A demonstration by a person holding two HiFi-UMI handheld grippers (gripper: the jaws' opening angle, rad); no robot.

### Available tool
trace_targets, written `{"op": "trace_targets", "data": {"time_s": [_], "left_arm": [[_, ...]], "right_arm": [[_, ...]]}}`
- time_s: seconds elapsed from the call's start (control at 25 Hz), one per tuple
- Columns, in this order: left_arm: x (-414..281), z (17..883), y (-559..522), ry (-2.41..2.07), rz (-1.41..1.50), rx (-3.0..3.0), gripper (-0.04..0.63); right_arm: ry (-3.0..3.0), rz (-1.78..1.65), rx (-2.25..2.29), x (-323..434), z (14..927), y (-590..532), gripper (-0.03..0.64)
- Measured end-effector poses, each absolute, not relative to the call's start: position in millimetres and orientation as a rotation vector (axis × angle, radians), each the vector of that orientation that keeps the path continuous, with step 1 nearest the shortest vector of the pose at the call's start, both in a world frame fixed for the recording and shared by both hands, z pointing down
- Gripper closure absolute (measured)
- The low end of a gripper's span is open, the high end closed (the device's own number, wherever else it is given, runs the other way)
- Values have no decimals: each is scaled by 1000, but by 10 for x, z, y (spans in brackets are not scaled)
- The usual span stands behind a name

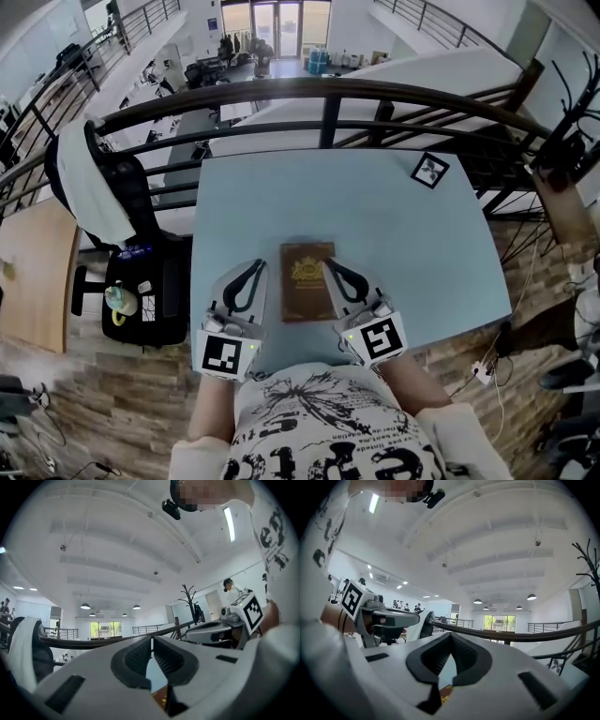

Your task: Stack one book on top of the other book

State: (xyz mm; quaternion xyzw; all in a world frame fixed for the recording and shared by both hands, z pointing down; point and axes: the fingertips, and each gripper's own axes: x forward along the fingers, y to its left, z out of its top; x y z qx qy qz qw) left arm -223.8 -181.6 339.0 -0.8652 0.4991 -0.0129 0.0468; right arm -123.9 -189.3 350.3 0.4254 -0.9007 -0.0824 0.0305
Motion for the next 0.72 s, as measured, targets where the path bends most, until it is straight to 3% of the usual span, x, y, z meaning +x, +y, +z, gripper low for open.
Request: {"op": "trace_targets", "data": {"time_s": [0.72], "left_arm": [[-2346, 3442, -1812, 1546, -62, -2668, 586]], "right_arm": [[-2763, -223, 1352, -1366, 3496, -1853, 626]]}}
